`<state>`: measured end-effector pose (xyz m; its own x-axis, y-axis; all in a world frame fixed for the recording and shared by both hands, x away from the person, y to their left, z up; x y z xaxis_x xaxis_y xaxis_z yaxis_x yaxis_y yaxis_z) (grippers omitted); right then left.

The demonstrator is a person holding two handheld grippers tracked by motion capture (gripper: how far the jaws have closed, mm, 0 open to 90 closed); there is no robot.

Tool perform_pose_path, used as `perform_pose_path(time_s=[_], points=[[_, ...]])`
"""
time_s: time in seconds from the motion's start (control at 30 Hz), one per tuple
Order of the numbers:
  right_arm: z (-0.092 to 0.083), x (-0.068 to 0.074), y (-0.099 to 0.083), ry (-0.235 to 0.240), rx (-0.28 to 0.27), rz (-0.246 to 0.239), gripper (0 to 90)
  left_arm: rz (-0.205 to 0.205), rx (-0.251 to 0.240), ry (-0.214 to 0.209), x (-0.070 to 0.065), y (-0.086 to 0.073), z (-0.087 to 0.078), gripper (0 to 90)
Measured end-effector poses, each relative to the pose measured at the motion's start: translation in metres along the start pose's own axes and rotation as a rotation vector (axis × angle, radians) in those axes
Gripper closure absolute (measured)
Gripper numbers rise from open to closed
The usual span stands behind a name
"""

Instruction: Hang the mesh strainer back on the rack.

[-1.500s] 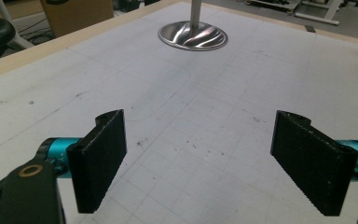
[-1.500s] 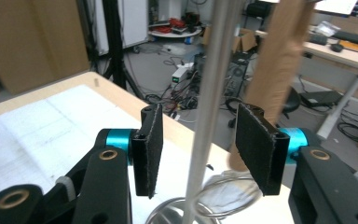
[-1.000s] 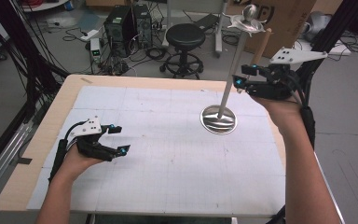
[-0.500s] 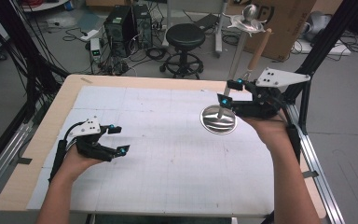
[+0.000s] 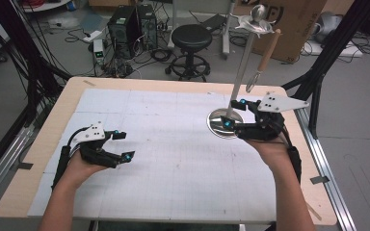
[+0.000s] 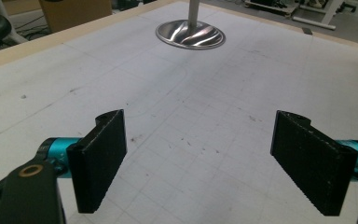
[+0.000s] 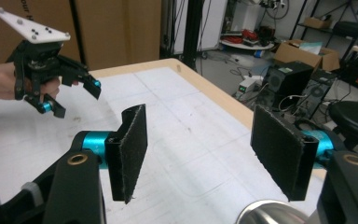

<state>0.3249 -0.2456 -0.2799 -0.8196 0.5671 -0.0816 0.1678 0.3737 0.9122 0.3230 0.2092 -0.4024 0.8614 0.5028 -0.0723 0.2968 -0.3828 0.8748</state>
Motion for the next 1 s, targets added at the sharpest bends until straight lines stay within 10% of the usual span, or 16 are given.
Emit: perform_pose_path(time_s=[1.0], points=[[0.047, 0.031, -0.09, 0.039, 0.105, 0.078, 24.8, -0.009, -0.066, 0.012, 0.002, -0.003, -0.011, 18.9]])
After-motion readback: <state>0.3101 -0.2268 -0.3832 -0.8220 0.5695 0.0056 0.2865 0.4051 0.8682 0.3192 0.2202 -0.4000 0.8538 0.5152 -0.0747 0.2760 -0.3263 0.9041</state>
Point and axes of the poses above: each handheld gripper's, and its own axes: z roughly forward along the jaws, y roughly out of its top, x roughly to its left, the point moved 1 cm from there along z, roughly forward along the jaws, and after that the axes turned 7 degrees about x, right-handed, at the moved point
